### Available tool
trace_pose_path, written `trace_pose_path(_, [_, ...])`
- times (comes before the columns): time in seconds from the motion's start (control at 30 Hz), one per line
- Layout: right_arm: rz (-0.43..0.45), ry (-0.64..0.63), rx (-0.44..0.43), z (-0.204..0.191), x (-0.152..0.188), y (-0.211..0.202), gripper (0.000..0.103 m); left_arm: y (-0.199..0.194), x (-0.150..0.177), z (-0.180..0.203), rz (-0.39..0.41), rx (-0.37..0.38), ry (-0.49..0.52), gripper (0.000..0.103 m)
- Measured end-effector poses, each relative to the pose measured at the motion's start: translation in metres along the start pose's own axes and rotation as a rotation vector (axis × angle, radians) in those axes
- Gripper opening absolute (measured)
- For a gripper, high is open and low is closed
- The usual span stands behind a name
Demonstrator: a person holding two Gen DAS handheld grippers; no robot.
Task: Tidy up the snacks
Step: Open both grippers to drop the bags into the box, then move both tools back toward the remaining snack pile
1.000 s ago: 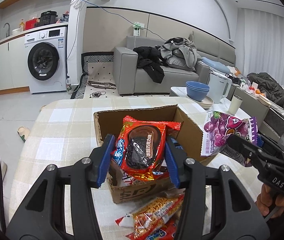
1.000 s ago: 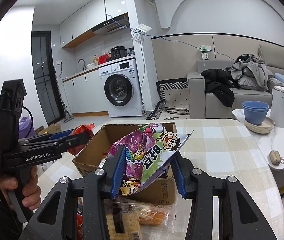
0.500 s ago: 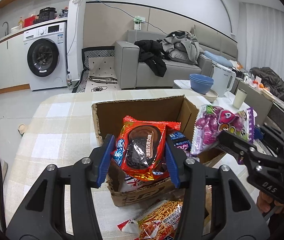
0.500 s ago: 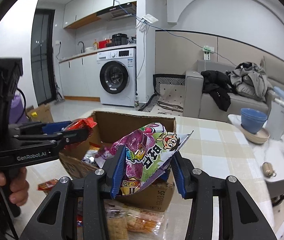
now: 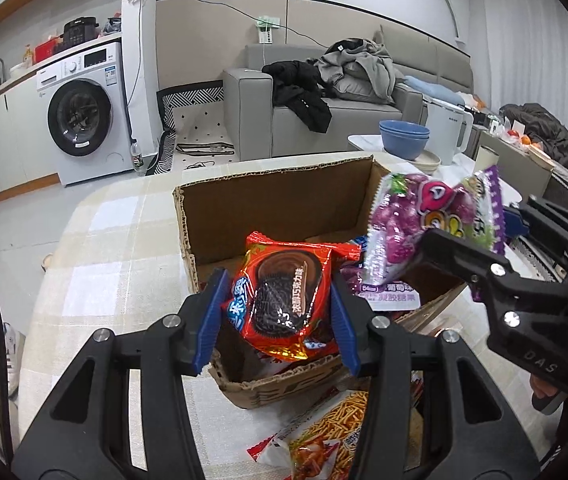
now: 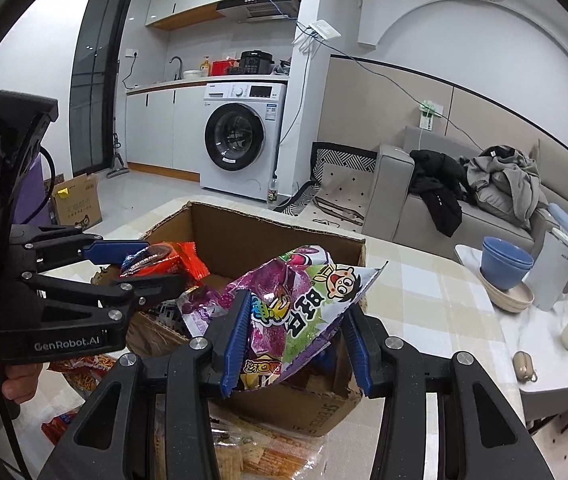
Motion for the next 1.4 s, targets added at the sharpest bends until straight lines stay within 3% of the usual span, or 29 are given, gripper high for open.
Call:
trace_pose_path(0.33, [-0.060,0.019,-0.064,0.002,0.004,0.027,0.047,0.002,0.002,0.008,0.000,-0.010,0.023,0.046])
trace_pose_path(0.47, [-0.084,0.085,-0.126,0.009,0.011,0.030,0.046,0.003,0.003,0.006,0.001,-0.009,0.036,0.046])
trace_pose_path(0.7, [-0.056,0.021,-0.060,0.003,0.010,0.024,0.049,0.001,-0.001,-0.005,-0.010,0.019,0.000,0.048])
trace_pose_path(0.93, [0.001,0.018,-0.011,0.006,0.012,-0.002,0.070,-0.012,0.004,0.001,-0.008,0.046,0.024,0.068])
trace_pose_path(1.0, [0.014,0.028,-0.007,0.009,0.013,-0.010,0.076,-0.018,0.005,0.001,-0.009,0.062,0.012,0.080])
trace_pose_path(1.13, [0.010,0.038,-0.009,0.011,0.020,-0.028,0.085,-0.033,0.009,0.000,-0.018,0.065,-0.012,0.085])
trace_pose_path(1.2, [0.007,0.048,-0.013,0.011,0.024,-0.035,0.089,-0.042,0.012,-0.002,-0.016,0.054,-0.025,0.101])
trace_pose_path(1.4, [-0.008,0.130,-0.056,0.013,0.038,-0.051,0.102,-0.072,0.025,-0.010,-0.010,0.053,-0.077,0.102])
Point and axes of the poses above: each gripper's, at about its wrist camera, not at the fingertips, and y roughly the way its jaws point, z to its right, x to its underside, the point moved 3 cm from there along y, roughly the way its jaws point, and after that the axes turned 6 degrees about -x, right-handed, at the moved point
